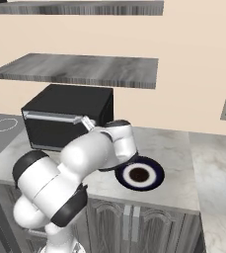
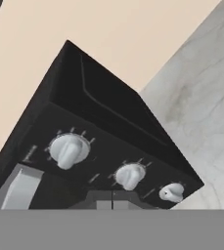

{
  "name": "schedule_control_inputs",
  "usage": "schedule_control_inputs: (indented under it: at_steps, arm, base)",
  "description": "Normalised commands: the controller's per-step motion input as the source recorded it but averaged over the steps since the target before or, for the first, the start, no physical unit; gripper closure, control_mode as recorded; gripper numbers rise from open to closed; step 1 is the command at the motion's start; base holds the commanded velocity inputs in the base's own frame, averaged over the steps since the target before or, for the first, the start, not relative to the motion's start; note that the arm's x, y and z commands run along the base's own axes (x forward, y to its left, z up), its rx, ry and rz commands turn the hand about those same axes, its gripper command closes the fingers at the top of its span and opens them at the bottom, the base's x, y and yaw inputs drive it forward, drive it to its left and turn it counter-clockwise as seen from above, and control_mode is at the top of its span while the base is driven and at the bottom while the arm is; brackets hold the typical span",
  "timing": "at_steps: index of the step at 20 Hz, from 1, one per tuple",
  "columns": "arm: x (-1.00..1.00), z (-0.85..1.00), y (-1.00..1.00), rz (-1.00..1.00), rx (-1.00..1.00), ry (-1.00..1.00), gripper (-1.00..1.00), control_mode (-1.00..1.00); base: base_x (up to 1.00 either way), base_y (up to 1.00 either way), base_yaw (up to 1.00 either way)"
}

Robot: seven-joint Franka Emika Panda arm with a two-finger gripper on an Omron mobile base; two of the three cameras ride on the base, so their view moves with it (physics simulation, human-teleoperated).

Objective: Pull the toaster oven rack outwards. Pick up the baguette from the plate and place it on the toaster oven rack. Close the toaster oven door fully and set the temperature to the lowest setting.

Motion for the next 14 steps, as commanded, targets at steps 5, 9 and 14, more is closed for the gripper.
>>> schedule_control_inputs:
  at_steps: [5, 9, 14]
  arm:
    - [0.38, 0.18, -0.38, 0.16, 0.13, 0.0, 1.0, -1.0]
    - [0.24, 0.03, -0.33, 0.13, 0.11, 0.01, 1.0, -1.0]
    - [0.17, 0.01, -0.17, 0.15, 0.07, 0.05, 1.0, -1.0]
  base:
    - [0.0, 0.0, 0.0]
    - [0.0, 0.0, 0.0]
    - [0.0, 0.0, 0.0]
